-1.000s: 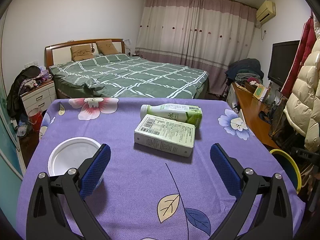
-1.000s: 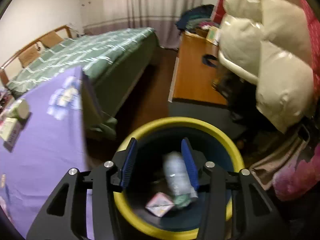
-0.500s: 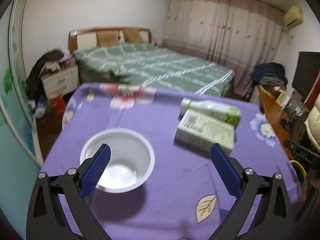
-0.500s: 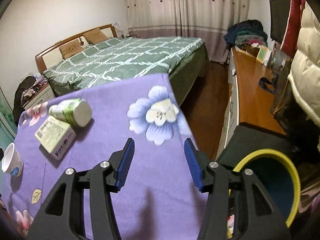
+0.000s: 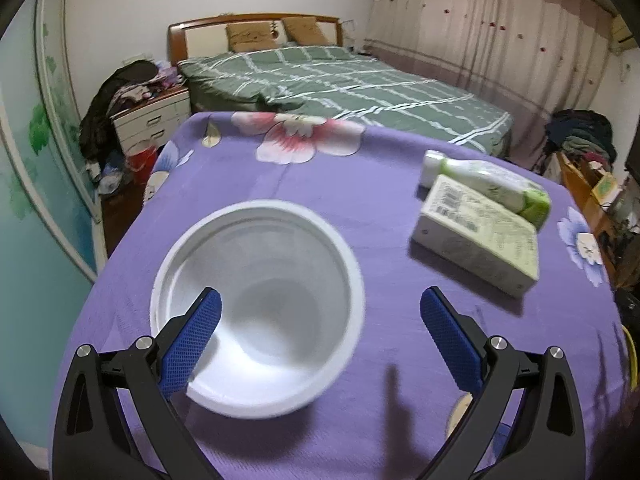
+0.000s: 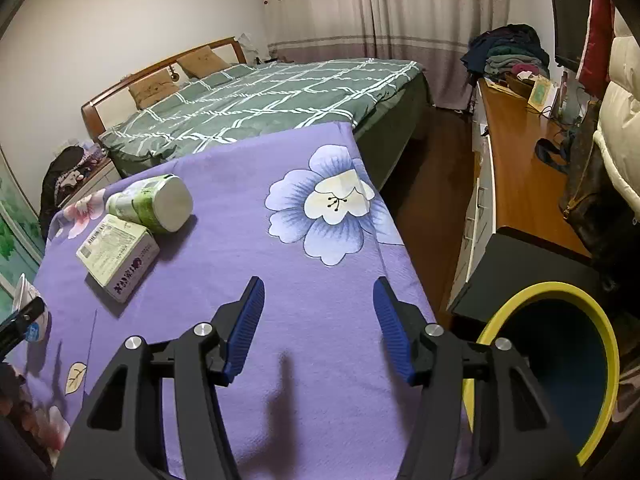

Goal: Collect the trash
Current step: 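Reach the left tool to the white paper bowl and grasp its rim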

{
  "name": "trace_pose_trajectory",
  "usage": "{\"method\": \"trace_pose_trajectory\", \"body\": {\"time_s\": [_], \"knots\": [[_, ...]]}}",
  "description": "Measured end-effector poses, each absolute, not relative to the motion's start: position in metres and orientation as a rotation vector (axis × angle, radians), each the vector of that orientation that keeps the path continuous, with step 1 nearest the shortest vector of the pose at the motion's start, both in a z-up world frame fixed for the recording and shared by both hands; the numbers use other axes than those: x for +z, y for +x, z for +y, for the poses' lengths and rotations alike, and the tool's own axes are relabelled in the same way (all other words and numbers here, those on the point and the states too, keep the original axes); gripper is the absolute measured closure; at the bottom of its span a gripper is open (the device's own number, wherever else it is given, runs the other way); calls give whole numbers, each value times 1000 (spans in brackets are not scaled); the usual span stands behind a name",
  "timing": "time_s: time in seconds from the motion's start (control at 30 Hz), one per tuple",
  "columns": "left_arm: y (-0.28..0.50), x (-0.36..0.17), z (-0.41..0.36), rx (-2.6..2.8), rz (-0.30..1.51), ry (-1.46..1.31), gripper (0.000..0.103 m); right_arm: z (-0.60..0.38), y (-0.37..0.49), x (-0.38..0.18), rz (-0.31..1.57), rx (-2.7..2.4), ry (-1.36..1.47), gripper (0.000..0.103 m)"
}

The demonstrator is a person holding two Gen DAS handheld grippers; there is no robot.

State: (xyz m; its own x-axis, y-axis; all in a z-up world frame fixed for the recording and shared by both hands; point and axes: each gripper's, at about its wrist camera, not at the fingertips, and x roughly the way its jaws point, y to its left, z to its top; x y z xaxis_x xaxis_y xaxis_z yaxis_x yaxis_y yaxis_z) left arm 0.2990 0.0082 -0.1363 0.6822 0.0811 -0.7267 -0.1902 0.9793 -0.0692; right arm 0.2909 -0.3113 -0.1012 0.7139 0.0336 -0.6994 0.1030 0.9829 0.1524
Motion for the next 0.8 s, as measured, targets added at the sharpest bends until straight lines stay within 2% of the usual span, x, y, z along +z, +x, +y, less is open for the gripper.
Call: {"method": "trace_pose_trajectory", "body": {"time_s": [0.53,0.8], "knots": [[283,-126,32,102,794,-265,5,-317,291,-100,790,-25,209,48],[290,-137,26,77,884,-208,5,-315,291,-98,788,-1,209,47]]}}
